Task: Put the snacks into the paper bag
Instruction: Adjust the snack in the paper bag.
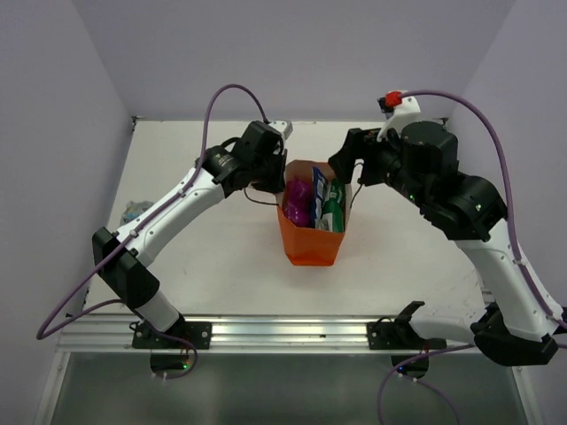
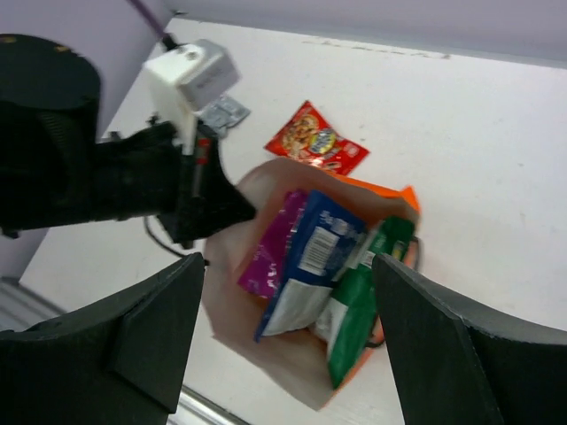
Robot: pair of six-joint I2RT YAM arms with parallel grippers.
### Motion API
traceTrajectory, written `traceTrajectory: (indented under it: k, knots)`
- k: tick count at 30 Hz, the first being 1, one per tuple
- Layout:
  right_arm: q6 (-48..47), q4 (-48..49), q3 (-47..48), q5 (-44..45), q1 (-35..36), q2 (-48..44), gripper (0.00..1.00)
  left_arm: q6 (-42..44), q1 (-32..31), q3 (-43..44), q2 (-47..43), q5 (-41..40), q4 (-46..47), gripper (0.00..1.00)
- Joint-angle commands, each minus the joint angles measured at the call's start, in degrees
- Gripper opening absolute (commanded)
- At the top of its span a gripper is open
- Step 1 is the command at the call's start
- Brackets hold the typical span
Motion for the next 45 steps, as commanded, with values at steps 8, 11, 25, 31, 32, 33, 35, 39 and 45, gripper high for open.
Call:
traceTrajectory:
  k: [8,11,25,31,32,33,35,39,45]
  knots:
    - [5.0,-15.2,10.3,11.5,11.5,18.5,0.85,0.3,-0.1,-1.0,-4.8,3.2,7.7,0.0]
    - [7.4,-14.8,7.1,13.3,11.5,19.4,0.8,0.5,-0.1,-1.0,-5.2,2.5,7.6,0.0]
    - [11.0,-5.2,-11.7,15.9,7.6,18.0,0.61,1.4,0.0,-2.2,-4.1,1.2,7.4,0.0]
    - [7.6,0.2,-14.8,11.7,4.8,17.0,0.36,1.6,0.0,-2.4,-2.8,1.3,6.9,0.0]
    - [6.5,0.6,-13.7,10.6,4.7,16.3,0.29,1.7,0.0,-2.1,-2.7,1.3,6.7,0.0]
    - [4.5,0.6,-12.9,10.1,4.8,15.8,0.22,1.8,0.0,-1.8,-2.6,1.2,6.4,0.0]
    - [0.6,0.1,-9.9,8.8,4.8,14.0,0.09,2.4,0.0,-1.3,-2.3,0.9,6.4,0.0]
    - [-5.9,-3.9,-2.0,2.4,4.7,13.2,0.01,4.2,0.0,0.9,-1.2,0.4,6.2,0.0]
    - [-13.3,-10.3,6.1,-8.2,4.7,13.5,0.0,12.5,0.0,5.6,1.2,-1.0,6.8,0.0]
